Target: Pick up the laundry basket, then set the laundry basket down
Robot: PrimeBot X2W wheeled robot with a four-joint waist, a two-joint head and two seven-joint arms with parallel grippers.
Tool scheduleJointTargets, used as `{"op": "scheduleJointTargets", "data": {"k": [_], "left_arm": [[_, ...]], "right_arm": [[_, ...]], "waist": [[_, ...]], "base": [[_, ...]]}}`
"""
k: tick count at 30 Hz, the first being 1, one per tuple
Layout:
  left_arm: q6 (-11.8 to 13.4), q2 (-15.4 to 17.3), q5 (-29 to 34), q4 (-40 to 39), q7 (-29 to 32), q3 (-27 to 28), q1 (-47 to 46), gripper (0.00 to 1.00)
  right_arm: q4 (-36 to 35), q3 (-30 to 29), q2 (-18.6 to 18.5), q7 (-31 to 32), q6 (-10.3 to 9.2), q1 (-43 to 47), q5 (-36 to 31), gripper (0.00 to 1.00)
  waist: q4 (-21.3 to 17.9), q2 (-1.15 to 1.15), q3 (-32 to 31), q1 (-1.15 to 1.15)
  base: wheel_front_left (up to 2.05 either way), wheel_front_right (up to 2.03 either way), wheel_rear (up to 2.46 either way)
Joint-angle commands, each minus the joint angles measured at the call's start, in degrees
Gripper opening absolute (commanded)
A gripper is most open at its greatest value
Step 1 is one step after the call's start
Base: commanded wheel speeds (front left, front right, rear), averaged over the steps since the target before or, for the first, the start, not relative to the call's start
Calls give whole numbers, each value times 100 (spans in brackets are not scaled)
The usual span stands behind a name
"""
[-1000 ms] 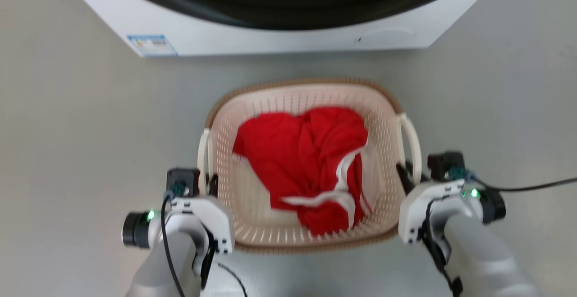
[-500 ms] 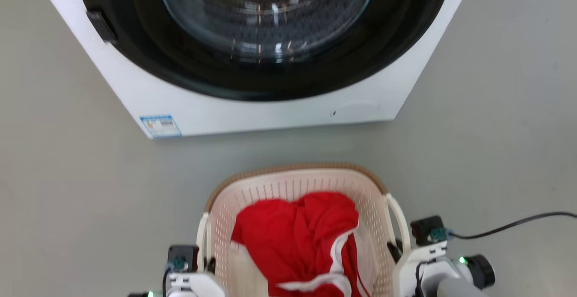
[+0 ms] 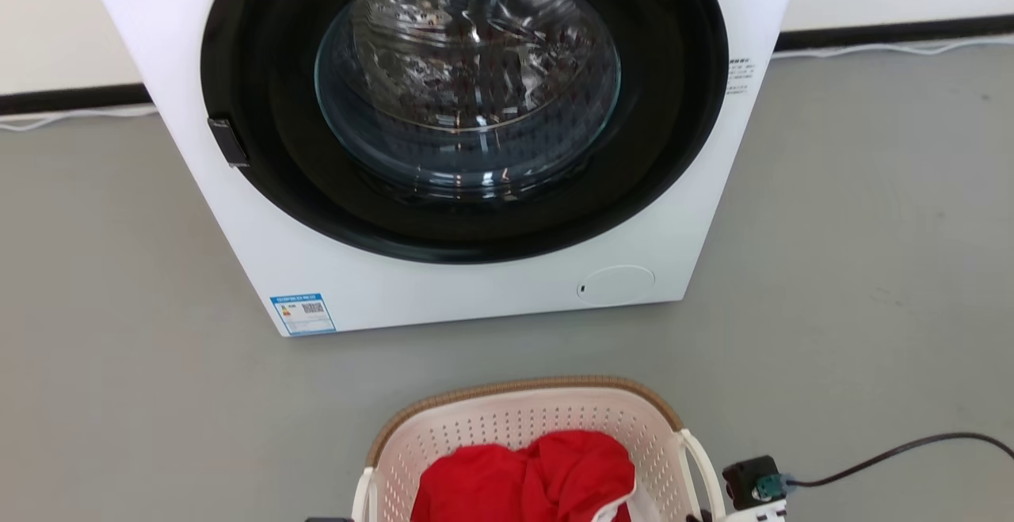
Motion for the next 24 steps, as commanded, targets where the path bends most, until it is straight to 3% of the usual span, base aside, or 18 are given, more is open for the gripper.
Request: {"op": "scheduleJointTargets", "data": {"k": [1,24], "left_arm": [[1,103,-21,-134,-87,76,-21,0],[141,103,-280,-204,-87,-137,71,0]], "right_arm": [[-65,184,18,-5,44,42,7,0],[-49,314,18,-23,44,123,228,0]], "waist": [[20,0,-107,0],[145,0,-163,0]], "base": [[0,0,0],[0,0,0]]}}
